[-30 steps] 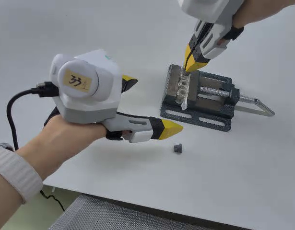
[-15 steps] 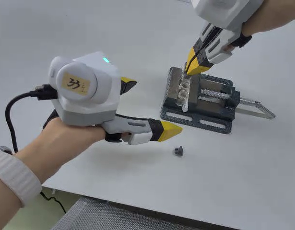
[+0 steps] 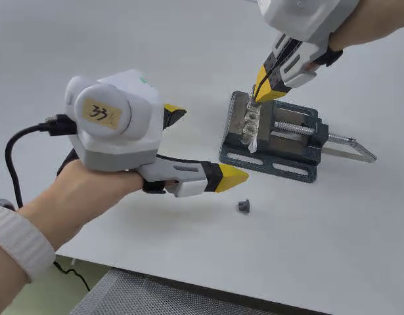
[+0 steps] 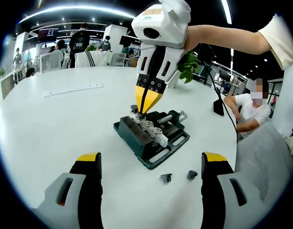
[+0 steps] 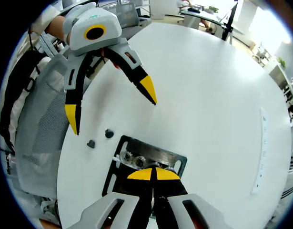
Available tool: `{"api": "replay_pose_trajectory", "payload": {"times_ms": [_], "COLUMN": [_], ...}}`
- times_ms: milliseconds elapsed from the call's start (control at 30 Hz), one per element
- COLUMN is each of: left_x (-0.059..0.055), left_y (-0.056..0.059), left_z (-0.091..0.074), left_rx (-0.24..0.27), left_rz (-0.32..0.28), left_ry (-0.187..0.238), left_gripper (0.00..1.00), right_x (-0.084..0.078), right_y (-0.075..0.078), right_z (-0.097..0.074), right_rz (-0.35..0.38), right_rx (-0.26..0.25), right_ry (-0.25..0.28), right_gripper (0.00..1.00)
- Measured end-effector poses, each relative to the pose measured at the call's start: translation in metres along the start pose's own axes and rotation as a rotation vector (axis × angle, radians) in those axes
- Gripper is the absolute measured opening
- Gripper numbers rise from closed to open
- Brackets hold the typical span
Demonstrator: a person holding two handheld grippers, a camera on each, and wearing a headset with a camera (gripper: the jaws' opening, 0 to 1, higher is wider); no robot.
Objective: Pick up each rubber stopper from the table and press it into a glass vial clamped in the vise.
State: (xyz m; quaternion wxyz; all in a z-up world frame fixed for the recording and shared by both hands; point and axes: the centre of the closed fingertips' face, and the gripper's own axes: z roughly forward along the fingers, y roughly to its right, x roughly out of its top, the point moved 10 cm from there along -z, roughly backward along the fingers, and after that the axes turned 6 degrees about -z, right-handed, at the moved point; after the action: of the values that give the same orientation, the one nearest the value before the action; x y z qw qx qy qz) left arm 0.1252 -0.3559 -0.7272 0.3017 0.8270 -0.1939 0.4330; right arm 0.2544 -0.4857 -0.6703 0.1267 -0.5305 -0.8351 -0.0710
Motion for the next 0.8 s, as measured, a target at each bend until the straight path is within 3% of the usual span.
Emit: {"api": "replay_pose_trajectory", "payload": {"times_ms": [167, 233, 400, 633, 700, 800], "left_x": [0.0, 0.0, 0.002, 0.004, 0.006, 0.011], "left_y": [-0.001, -0.001, -0.001, 0.0, 0.0, 0.001], "left_z": [0.001, 0.001, 0.001, -0.001, -0.001, -0.003], "left_rx": [-0.002, -0.002, 0.0, 0.003, 0.002, 0.006], "left_rz": [-0.002, -0.001, 0.001, 0.007, 0.009, 0.018], "left_ry": [0.003, 0.001, 0.005, 0.007, 0.012, 0.019], "left_gripper": [0.85, 0.85, 0.85, 0.85, 0.85, 0.85], "right_x": [0.0, -0.003, -0.001, 0.0, 0.003, 0.007], "right_y": [0.004, 0.013, 0.002, 0.001, -0.001, -0.004], "right_z": [0.003, 0.006, 0.002, 0.001, 0.0, -0.001], "right_rz": [-0.002, -0.003, -0.011, 0.016, -0.025, -0.019], "right_rx": [0.006, 0.007, 0.0, -0.009, -0.01, -0.015], "right_ry": [-0.012, -0.013, -0.015, -0.01, -0.033, -0.051], "right_gripper": [0.0, 0.0, 0.0, 0.0, 0.0, 0.0]}}
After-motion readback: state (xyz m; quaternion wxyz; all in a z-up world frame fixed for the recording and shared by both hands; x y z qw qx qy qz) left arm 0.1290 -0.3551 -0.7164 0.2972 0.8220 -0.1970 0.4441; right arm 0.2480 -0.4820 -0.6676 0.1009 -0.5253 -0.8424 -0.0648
